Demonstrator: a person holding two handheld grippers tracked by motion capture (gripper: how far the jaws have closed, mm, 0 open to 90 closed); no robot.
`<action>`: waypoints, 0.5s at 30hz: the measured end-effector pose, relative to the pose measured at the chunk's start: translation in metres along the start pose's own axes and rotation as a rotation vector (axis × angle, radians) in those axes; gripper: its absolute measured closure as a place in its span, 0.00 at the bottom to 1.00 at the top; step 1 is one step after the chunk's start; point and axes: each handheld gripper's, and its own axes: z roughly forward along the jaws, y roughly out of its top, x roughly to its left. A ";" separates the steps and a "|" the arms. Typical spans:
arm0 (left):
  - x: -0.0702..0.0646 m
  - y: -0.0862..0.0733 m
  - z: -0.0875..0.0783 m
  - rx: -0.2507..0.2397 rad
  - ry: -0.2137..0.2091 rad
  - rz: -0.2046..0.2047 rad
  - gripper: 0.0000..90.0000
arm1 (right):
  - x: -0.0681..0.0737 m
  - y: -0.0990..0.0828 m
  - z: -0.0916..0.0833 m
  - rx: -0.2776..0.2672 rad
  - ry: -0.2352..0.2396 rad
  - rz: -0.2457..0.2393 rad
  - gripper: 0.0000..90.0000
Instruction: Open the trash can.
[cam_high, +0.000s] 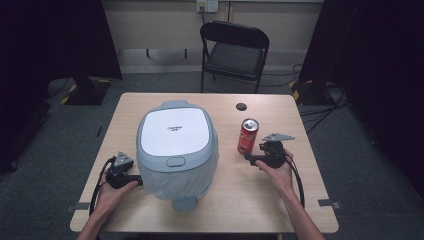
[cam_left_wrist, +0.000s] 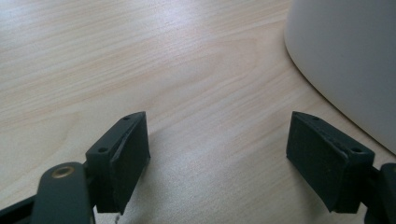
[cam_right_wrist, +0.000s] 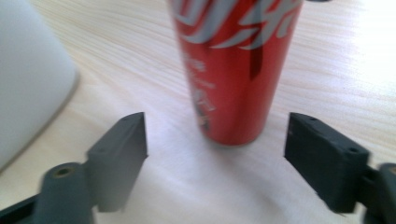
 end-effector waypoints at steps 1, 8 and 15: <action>0.000 0.000 0.000 0.002 -0.001 0.002 0.23 | 0.003 -0.001 -0.005 0.000 0.012 -0.003 0.31; 0.000 0.000 0.000 -0.001 -0.003 -0.005 0.23 | 0.026 -0.003 -0.027 -0.044 0.119 -0.050 0.53; 0.000 0.000 0.000 0.002 -0.001 0.001 0.23 | 0.049 0.016 -0.042 -0.101 0.194 -0.094 0.62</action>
